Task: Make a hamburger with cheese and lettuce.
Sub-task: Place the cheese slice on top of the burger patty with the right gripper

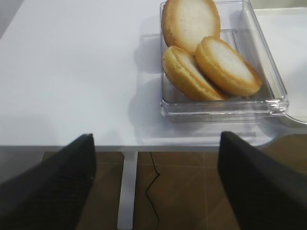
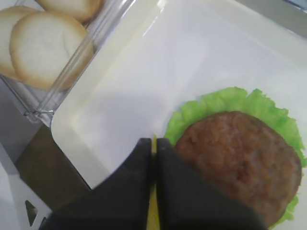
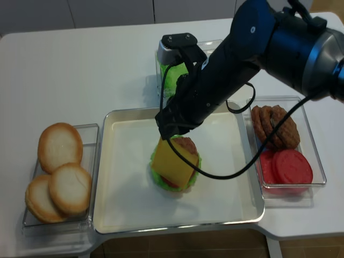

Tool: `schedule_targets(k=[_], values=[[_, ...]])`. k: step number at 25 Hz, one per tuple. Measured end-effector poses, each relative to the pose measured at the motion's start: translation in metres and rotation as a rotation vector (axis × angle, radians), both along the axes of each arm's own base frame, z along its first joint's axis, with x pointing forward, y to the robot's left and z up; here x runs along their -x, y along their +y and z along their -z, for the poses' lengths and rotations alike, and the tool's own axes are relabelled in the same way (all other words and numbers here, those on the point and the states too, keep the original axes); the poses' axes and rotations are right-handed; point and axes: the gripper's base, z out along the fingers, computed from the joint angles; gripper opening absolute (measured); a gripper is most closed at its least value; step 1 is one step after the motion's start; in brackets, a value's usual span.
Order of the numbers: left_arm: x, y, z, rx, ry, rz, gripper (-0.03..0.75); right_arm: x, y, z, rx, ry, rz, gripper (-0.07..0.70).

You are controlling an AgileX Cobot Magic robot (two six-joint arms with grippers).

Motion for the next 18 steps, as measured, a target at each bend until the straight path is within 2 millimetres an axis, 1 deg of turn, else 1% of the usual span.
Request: schedule_targets(k=[7,18], values=[[0.000,0.000,0.000,0.000,0.000,0.000,0.580,-0.006,0.001,0.012,0.039,-0.018,-0.003,0.008],[0.000,0.000,0.000,0.000,0.000,0.000,0.580,-0.012,-0.002,0.012,0.073,-0.108,-0.010,0.008]])
